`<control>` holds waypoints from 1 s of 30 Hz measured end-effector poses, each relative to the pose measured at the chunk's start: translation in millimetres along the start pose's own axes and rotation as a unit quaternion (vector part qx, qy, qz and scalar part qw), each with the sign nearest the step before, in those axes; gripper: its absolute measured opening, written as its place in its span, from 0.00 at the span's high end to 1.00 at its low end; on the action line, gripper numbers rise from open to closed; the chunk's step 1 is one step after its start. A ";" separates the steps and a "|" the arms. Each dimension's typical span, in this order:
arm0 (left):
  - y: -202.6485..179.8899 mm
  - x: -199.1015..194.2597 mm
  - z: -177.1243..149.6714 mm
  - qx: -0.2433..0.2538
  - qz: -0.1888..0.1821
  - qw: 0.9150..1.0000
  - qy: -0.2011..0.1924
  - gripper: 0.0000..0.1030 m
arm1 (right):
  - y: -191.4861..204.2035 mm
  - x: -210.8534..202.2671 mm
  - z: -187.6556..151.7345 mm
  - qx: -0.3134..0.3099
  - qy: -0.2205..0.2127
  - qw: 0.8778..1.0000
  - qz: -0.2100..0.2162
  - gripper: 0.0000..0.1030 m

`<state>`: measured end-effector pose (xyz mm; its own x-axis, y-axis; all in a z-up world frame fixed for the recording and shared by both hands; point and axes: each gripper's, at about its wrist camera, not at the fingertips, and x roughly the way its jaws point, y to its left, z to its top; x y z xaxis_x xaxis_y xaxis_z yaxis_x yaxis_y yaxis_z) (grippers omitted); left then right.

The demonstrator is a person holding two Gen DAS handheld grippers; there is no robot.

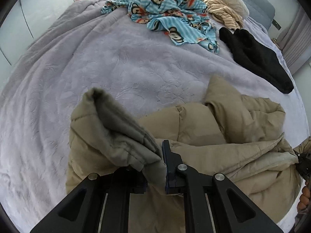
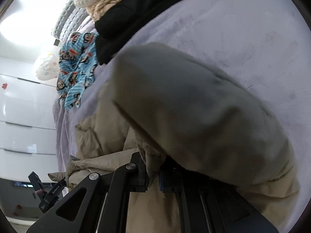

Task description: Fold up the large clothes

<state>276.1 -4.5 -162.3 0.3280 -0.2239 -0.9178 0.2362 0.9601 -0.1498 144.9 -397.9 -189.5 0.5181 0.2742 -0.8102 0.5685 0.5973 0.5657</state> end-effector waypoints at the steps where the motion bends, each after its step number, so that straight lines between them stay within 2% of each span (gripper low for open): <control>1: 0.4 -1.1 -0.2 -0.004 -0.002 1.000 0.000 0.87 | -1.1 3.3 1.6 0.001 0.002 1.000 0.001 0.92; 3: 1.7 -8.2 -0.2 -0.012 -0.002 1.000 -0.001 0.86 | -1.1 5.5 5.5 0.006 0.011 1.000 -0.001 0.91; 4: 0.7 -15.9 -1.1 -0.011 0.000 1.000 -0.008 0.80 | 0.2 3.2 6.3 0.007 0.016 1.000 -0.001 0.91; 5: 0.6 -23.9 -2.9 -0.008 0.000 1.000 -0.019 0.68 | 1.2 1.4 7.3 0.005 0.017 1.000 0.000 0.87; 6: 0.6 -33.9 -5.9 -0.004 0.001 0.999 -0.032 0.54 | 4.6 -4.9 7.3 -0.003 0.015 1.000 0.001 0.77; 7: 0.0 -46.7 -9.2 -0.001 0.007 0.999 -0.053 0.15 | 8.9 -13.4 6.6 -0.015 0.010 1.000 0.004 0.67; 8: -0.9 -58.0 -12.3 0.000 0.022 0.997 -0.077 0.00 | 11.9 -18.0 6.2 -0.022 0.004 1.000 0.007 0.36; 9: -2.7 -70.6 -16.4 0.003 0.038 0.994 -0.106 0.00 | 16.7 -28.4 4.1 -0.034 -0.008 0.999 0.014 0.18; 11: -10.0 -81.2 -18.0 0.026 0.045 0.992 -0.117 0.00 | 26.6 -47.3 -1.9 -0.057 -0.025 0.998 0.024 0.18; 12: -12.3 -80.9 -17.1 0.031 0.042 0.992 -0.112 0.00 | 30.1 -53.4 -6.1 -0.065 -0.026 0.997 0.025 0.25; 13: -15.4 -78.8 -16.7 0.035 0.031 0.993 -0.106 0.06 | 31.9 -56.4 -9.4 -0.069 -0.026 0.997 0.027 0.33; 14: -20.4 -72.9 -16.7 0.043 0.016 0.995 -0.093 0.22 | 33.5 -56.9 -13.8 -0.073 -0.019 0.997 0.028 0.57; 15: -26.2 -64.8 -15.4 0.055 0.001 0.996 -0.076 0.31 | 36.6 -50.5 -19.3 -0.086 0.001 0.996 0.021 0.74; 16: -31.8 -56.8 -16.2 0.067 -0.006 0.996 -0.062 0.48 | 39.2 -41.7 -22.8 -0.101 0.020 0.995 0.013 0.75; 17: -38.7 -45.3 -17.4 0.077 -0.007 0.996 -0.052 0.59 | 41.5 -37.5 -24.3 -0.113 0.029 0.993 0.007 0.77; 18: -44.1 -36.7 -18.7 0.086 -0.002 0.995 -0.048 0.61 | 44.5 -26.6 -26.4 -0.139 0.034 0.990 -0.013 0.78; 21: -51.7 -3.6 -18.1 0.103 0.051 0.992 -0.058 0.61 | 45.0 -2.2 -16.5 -0.178 0.020 0.982 -0.068 0.78; 22: -47.2 9.2 -15.6 0.091 0.059 0.993 -0.055 0.61 | 41.6 3.1 -12.2 -0.181 0.012 0.980 -0.083 0.78; 23: -39.6 20.3 -12.3 0.069 0.054 0.995 -0.051 0.61 | 34.1 8.7 -7.2 -0.179 0.005 0.979 -0.093 0.84; 26: -28.0 36.8 -5.9 0.039 0.046 0.997 -0.053 0.61 | 10.2 27.6 10.9 -0.143 -0.004 0.987 -0.080 0.99; 30: -33.0 52.8 0.7 0.046 0.047 0.996 -0.059 0.61 | -13.3 49.8 20.6 -0.119 -0.014 0.990 -0.067 1.00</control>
<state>286.2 -48.2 -205.6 0.4566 -0.1578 -0.8756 0.2806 0.9595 -0.0266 176.3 -407.7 -234.3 0.4666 0.1614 -0.8696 0.4685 0.7889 0.3978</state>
